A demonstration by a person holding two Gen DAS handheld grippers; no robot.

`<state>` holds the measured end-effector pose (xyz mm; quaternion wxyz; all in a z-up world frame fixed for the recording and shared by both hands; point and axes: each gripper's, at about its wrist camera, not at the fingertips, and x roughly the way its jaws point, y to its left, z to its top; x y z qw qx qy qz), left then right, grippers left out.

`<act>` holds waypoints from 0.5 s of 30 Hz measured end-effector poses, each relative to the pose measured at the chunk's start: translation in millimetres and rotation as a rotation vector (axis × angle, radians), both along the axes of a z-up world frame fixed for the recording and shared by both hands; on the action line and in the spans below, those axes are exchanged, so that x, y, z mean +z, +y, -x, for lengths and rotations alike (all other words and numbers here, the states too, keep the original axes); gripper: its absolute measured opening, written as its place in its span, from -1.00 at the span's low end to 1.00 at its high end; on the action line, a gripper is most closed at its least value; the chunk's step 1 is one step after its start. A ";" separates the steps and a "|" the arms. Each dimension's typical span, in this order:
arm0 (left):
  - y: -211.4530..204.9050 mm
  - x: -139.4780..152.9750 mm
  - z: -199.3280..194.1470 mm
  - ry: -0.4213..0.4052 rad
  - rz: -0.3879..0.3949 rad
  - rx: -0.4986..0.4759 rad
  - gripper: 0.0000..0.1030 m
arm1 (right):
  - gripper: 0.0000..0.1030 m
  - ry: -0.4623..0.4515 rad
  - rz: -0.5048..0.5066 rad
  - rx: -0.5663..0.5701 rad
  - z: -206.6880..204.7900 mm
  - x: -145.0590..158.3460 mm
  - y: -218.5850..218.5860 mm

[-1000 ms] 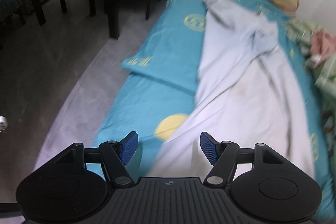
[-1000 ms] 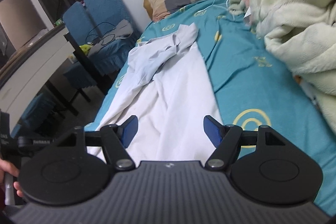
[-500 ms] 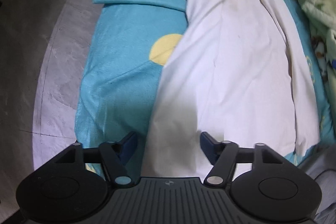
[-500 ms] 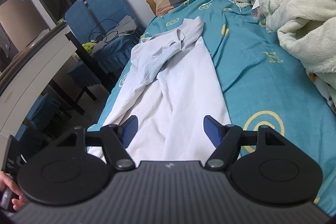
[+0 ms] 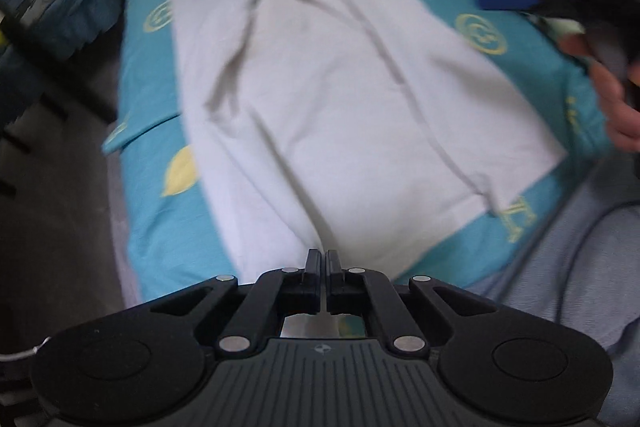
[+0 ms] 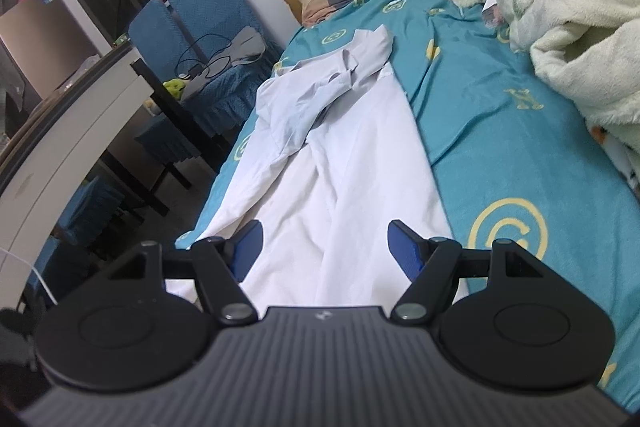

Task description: Fold clothes

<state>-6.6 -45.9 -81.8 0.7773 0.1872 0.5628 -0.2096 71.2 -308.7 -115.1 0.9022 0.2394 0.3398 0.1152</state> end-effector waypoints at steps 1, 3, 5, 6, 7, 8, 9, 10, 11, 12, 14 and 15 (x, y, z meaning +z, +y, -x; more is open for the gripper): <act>-10.8 4.1 7.3 -0.017 -0.009 -0.026 -0.95 | 0.39 0.005 -0.008 0.008 -0.4 -1.0 0.8; -29.9 9.5 21.6 -0.052 -0.026 -0.076 -0.95 | 0.39 0.024 -0.038 0.026 -1.3 -4.7 0.8; -38.2 6.1 33.7 -0.091 -0.042 -0.107 -0.92 | 0.40 0.047 -0.086 0.046 -1.7 -8.8 0.1; -37.5 4.2 37.6 -0.110 -0.051 -0.107 -0.87 | 0.41 0.058 -0.117 0.058 -1.8 -10.7 -0.1; -36.7 2.4 41.5 -0.129 -0.061 -0.108 -0.77 | 0.41 0.066 -0.156 0.078 -2.3 -12.4 0.8; -35.4 3.0 45.0 -0.145 -0.061 -0.102 -0.71 | 0.41 0.075 -0.205 0.101 -4.1 -13.7 2.1; -31.6 4.9 44.8 -0.159 -0.052 -0.079 -0.54 | 0.41 0.092 -0.239 0.117 -9.2 -13.5 6.2; -26.1 5.4 41.2 -0.172 -0.044 -0.049 -0.19 | 0.40 0.110 -0.270 0.131 -14.9 -13.0 10.9; -20.6 5.9 37.7 -0.186 -0.035 -0.019 -0.02 | 0.40 0.129 -0.300 0.145 -20.7 -12.5 15.7; -14.2 6.2 32.9 -0.193 -0.026 0.013 0.09 | 0.40 0.134 -0.305 0.159 -30.0 -11.4 24.3; -2.5 3.0 22.1 -0.171 -0.012 0.089 0.09 | 0.40 0.140 -0.303 0.188 -50.3 -8.9 43.7; 2.2 0.4 17.3 -0.151 -0.004 0.124 0.09 | 0.39 0.142 -0.302 0.202 -60.4 -7.7 53.3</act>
